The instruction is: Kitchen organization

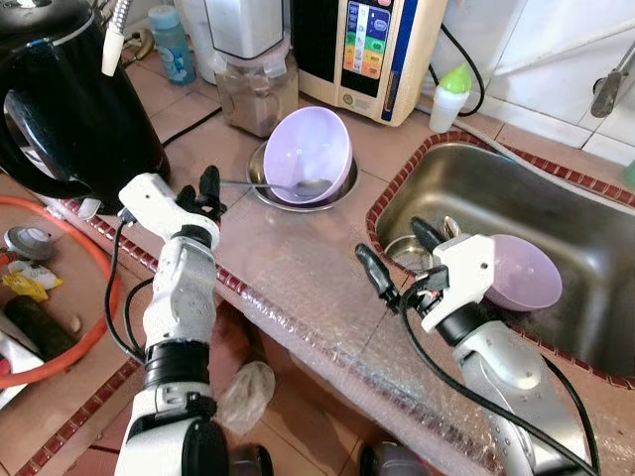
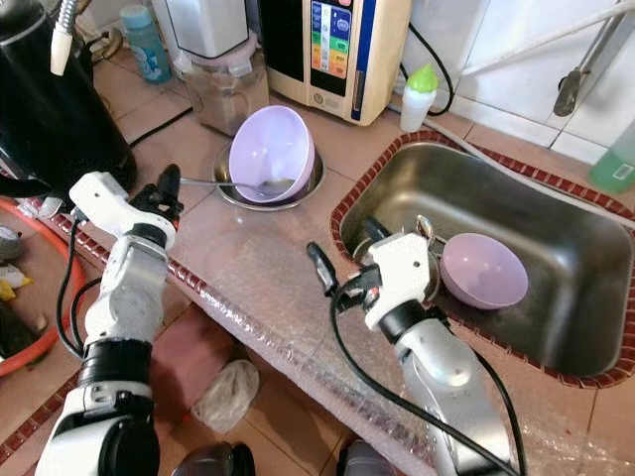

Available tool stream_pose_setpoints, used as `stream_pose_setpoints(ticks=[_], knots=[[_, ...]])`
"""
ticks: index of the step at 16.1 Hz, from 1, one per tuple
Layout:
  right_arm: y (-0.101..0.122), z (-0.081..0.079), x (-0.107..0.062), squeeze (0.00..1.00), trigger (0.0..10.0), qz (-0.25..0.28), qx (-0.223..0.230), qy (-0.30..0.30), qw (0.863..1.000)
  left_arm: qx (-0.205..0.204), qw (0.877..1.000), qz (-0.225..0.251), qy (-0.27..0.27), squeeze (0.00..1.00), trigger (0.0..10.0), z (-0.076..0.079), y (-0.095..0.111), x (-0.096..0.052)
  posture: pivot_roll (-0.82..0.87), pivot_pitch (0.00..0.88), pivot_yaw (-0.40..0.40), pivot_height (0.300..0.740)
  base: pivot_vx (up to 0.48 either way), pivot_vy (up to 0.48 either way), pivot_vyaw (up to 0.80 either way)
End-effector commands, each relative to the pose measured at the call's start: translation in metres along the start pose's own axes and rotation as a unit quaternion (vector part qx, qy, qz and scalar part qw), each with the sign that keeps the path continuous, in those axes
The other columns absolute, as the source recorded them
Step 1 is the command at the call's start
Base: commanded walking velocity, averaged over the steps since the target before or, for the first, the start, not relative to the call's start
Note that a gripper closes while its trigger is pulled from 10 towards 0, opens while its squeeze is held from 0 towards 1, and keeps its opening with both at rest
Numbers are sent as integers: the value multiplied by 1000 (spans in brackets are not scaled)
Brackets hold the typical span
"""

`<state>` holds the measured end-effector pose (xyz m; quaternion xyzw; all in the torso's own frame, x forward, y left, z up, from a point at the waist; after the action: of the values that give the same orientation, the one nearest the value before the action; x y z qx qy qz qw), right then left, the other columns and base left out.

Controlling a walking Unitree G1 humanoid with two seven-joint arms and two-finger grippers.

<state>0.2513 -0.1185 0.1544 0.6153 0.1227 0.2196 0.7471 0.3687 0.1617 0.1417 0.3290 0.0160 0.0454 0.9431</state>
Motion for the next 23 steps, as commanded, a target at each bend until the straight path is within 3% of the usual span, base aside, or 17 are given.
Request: stream_pose_setpoints(ticks=[1,4,6,7,15,16,17,18,19,23], knots=[[1,-2,-1,1000,10000,-3,-7,9,1000,-47,999,-15,7,0,10000,2,-4,4,-156,111,48,740,0,0,0],[1,-2,-1,1000,10000,-3,-8,11,1000,-60,998,-19,7,0,10000,3,-5,5,-156,111,48,740,0,0,0],[2,-2,1,1000,10000,-4,-11,10,1000,-107,993,-51,5,0,10000,6,-16,12,-168,103,38,740,0,0,0],[3,-3,1,1000,10000,-2,-11,10,1000,-127,990,-56,4,0,0,5,-18,14,-168,103,38,740,0,0,0],[3,1,2,980,10000,-2,-5,-2,1000,-163,984,-68,0,0,0,12,-20,27,-170,110,46,740,0,0,0],[3,3,1,867,10000,-3,-1,-11,1000,-168,983,-71,-4,0,0,16,-20,31,-172,114,53,740,0,0,0],[2,3,-1,384,10000,-7,10,-11,1000,-168,983,-77,-7,0,0,21,-23,34,-173,124,66,740,0,0,0],[1,0,-2,239,10000,-9,14,-5,1000,-172,982,-81,-9,0,0,23,-23,35,-173,126,70,740,0,0,0],[1,-7,-4,0,10000,-14,29,19,999,-174,980,-92,-18,0,0,30,-27,38,-182,134,84,740,0,0,0],[-10,-16,-9,0,10000,-39,45,36,998,-173,979,-108,-27,0,0,41,-31,43,-208,112,118,740,0,0,0]])
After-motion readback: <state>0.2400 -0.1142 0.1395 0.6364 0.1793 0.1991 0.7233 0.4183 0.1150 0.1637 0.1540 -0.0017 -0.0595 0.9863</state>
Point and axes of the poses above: a point about 5 cm out from each wrist's last joint towards the gripper, its own x axis pointing out of the wrist towards the gripper, its own y axis along the axis of the wrist's last joint, z = x × y, the point moved 2 cm from there along x, pointing out of the wrist towards the gripper, and after that the axes turned 9 degrees about -x, right-handed, at the moved point
